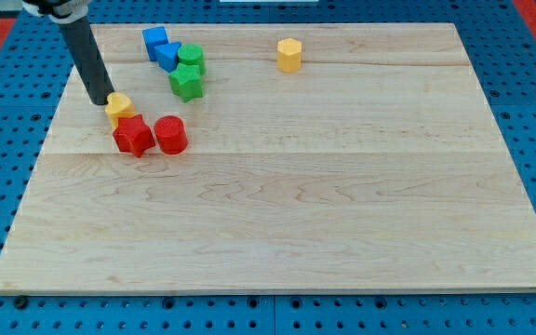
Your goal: Move the red blocks diagonally bottom right to the yellow hexagon
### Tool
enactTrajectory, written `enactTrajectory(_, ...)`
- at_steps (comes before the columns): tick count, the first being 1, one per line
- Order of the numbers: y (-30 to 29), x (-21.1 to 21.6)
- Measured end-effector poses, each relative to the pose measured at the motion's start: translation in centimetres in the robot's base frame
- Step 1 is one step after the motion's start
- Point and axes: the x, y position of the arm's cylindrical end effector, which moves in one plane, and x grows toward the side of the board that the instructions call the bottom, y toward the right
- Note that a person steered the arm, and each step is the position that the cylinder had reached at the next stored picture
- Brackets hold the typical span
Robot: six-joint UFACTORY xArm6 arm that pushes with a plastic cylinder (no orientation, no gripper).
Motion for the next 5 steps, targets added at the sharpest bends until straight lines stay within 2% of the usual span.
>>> enactTrajectory(1,-0.1,1.6)
enactTrajectory(3,-0.1,1.6)
enactTrajectory(4,-1.9,2.7)
enactTrajectory(5,0.0,5.0)
